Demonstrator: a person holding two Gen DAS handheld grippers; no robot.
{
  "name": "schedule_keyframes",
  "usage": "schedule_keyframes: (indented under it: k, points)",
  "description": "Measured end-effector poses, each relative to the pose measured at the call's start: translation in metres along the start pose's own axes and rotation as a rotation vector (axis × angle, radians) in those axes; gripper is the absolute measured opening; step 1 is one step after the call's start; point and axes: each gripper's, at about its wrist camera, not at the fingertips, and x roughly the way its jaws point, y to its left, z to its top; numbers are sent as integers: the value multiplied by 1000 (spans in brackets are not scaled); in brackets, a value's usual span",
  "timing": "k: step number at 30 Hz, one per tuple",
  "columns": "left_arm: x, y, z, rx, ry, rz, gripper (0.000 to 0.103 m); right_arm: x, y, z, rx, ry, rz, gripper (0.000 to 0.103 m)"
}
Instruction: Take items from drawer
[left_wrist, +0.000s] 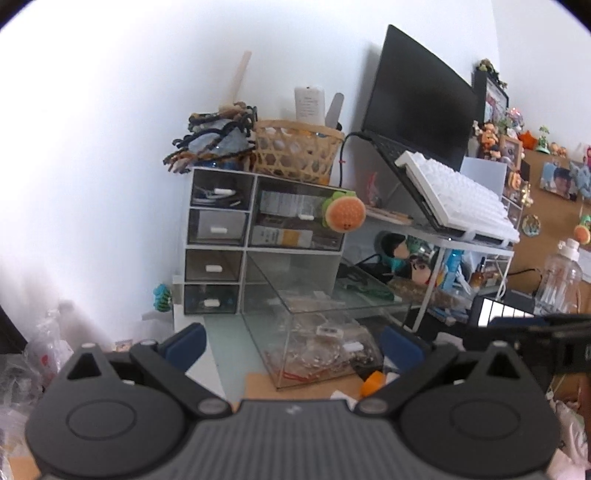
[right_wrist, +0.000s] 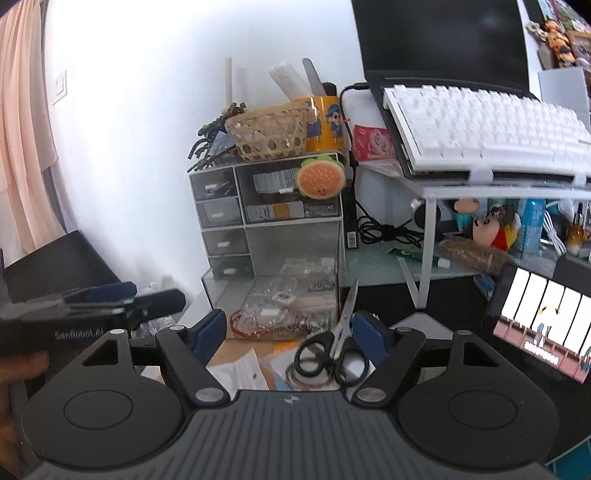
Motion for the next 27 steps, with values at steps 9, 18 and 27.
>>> schedule_keyframes:
  k: [9, 18, 27]
  points:
    - [-3, 3, 0, 11, 7, -28, 103, 4, 5, 22, 7, 52, -12, 79]
    - [-4, 8, -1, 32, 20, -58, 103, 13, 12, 42, 7, 99, -19, 79]
    - [-5, 13, -3, 42, 23, -37, 103, 29, 12, 62, 45, 152, -16, 79]
